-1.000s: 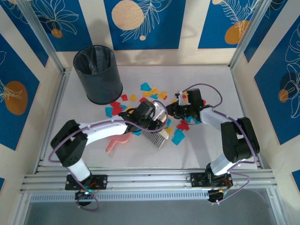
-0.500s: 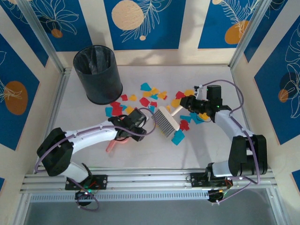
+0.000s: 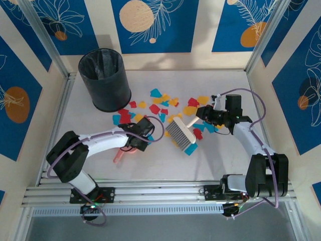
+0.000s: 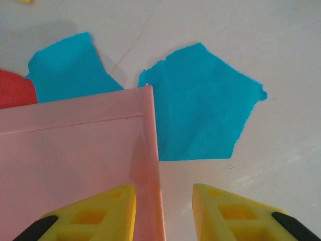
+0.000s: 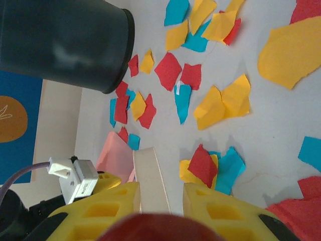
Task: Sweep away the paper scraps from the table
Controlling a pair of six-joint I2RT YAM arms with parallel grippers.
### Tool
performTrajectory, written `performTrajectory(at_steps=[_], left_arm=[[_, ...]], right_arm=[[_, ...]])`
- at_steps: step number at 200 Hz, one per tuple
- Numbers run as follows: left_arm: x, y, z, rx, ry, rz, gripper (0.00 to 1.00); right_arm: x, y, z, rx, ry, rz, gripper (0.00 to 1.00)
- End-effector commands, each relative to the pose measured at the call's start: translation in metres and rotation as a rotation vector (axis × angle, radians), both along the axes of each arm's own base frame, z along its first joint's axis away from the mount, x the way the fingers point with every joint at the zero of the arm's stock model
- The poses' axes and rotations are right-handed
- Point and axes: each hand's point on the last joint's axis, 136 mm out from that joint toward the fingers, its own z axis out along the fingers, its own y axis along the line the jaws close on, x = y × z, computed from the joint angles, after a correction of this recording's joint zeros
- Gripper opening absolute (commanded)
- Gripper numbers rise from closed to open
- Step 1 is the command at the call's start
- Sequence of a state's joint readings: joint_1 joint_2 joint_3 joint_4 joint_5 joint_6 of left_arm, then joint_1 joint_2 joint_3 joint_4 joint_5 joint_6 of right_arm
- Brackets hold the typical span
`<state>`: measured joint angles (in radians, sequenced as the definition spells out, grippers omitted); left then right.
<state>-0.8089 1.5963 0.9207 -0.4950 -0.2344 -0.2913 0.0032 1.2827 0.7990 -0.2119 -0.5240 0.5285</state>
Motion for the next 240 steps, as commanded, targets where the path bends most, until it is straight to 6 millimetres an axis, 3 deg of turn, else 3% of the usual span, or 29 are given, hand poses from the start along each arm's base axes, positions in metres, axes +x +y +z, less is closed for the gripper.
performTrajectory(at_steps=[1, 89, 163, 191, 240], left_arm=[[0.002, 0.005, -0.008, 0.028, 0.013, 0.020, 0.33], [0.001, 0.010, -0.011, 0.075, 0.032, 0.012, 0.11], [0.008, 0.015, 0.029, 0.107, -0.059, -0.035, 0.07], [0.019, -0.005, 0.047, 0.061, -0.117, -0.119, 0.07], [0.035, -0.062, 0.060, -0.033, -0.128, -0.288, 0.07]], right_arm=[[-0.007, 0.002, 0.004, 0.013, -0.007, 0.019, 0.00], [-0.007, -0.001, 0.000, -0.007, 0.007, 0.011, 0.00], [-0.007, -0.017, 0.009, 0.021, -0.004, -0.043, 0.00], [-0.009, -0.031, 0.015, 0.038, -0.020, -0.077, 0.00], [-0.013, -0.056, 0.021, 0.061, -0.018, -0.151, 0.00]])
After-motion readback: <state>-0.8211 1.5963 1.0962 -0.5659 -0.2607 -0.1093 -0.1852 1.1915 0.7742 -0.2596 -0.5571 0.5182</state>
